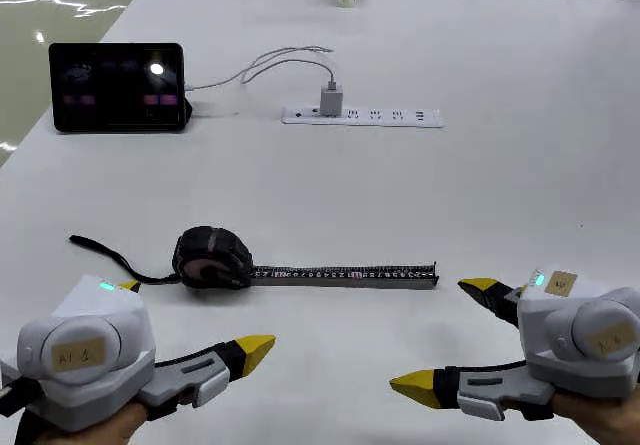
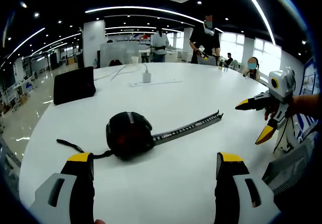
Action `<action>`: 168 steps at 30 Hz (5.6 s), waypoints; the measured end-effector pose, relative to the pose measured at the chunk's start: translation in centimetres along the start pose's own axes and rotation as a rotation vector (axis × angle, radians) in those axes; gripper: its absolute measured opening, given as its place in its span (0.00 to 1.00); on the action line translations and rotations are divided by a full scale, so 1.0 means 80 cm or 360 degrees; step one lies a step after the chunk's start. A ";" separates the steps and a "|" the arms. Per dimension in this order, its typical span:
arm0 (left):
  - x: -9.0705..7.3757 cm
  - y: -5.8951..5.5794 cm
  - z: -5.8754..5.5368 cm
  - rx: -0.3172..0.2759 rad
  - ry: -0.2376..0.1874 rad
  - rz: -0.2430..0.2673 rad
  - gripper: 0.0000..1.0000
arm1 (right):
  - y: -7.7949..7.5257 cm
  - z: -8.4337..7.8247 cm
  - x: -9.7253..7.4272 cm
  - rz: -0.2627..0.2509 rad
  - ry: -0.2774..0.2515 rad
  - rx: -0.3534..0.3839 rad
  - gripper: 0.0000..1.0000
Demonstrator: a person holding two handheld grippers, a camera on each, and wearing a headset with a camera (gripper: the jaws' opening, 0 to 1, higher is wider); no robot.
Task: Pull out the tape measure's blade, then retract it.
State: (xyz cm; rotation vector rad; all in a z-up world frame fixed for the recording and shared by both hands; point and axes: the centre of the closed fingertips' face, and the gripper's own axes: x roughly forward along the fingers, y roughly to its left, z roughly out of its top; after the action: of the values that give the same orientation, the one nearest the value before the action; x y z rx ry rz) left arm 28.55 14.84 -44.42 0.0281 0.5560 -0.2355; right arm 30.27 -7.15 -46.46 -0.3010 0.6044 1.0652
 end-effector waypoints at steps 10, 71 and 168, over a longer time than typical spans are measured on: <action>0.013 0.009 0.005 -0.0008 -0.0001 0.0019 0.99 | -0.014 -0.004 0.005 0.0058 0.0058 -0.0073 0.82; 0.089 0.054 0.022 -0.0225 0.0111 0.0140 0.80 | -0.110 -0.024 0.061 0.0384 0.0470 -0.0611 0.31; 0.110 0.069 0.004 -0.0373 0.0281 0.0301 0.56 | -0.112 -0.023 0.075 0.0452 0.0457 -0.0600 0.09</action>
State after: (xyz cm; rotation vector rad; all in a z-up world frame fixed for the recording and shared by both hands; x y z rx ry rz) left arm 37.25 18.33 -48.95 -0.1266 0.7493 0.0181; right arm 39.69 -7.93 -52.03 -0.7219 0.7146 1.4251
